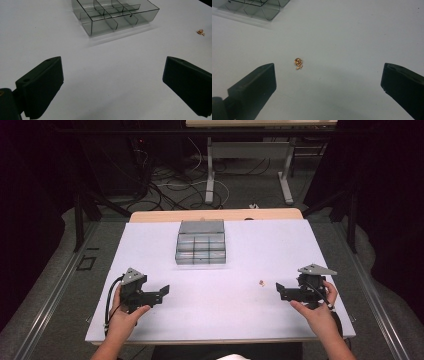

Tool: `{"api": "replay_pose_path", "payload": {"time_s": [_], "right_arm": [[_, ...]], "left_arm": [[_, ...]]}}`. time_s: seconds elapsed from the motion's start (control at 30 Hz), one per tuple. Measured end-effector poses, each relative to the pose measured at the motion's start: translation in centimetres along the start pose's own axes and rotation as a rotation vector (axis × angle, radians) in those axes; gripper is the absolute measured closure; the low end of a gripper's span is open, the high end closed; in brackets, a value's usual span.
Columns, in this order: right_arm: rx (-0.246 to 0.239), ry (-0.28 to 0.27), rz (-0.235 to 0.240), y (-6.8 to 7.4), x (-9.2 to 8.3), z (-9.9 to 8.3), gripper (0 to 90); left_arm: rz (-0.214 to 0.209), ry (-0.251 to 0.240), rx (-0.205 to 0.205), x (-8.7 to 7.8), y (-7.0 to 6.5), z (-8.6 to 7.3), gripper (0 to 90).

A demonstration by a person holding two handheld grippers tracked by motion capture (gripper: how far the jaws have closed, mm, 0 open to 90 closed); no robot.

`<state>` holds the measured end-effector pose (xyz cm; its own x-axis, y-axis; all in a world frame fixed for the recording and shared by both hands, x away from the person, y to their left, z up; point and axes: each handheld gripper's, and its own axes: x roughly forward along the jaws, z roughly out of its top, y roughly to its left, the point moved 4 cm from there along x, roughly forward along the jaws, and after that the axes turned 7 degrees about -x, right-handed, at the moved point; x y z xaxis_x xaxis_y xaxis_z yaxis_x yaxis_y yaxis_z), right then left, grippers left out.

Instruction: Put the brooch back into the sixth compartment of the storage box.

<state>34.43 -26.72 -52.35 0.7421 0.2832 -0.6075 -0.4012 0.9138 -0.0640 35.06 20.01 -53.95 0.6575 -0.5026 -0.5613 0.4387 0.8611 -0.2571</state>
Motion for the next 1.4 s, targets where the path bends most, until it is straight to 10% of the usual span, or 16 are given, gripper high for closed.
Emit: {"api": "replay_pose_path", "payload": {"time_s": [0.4, 1.4], "right_arm": [[0.024, 0.002, 0.036, 0.3, 0.7, 0.3, 0.0], [-0.099, 0.05, 0.106, 2.8, 3.3, 3.5, 2.1]], "left_arm": [[0.005, 0.018, 0.023, 0.3, -0.6, -0.3, 1.5], [-0.032, 0.016, 0.013, 0.3, -1.0, -0.4, 1.7]]}}
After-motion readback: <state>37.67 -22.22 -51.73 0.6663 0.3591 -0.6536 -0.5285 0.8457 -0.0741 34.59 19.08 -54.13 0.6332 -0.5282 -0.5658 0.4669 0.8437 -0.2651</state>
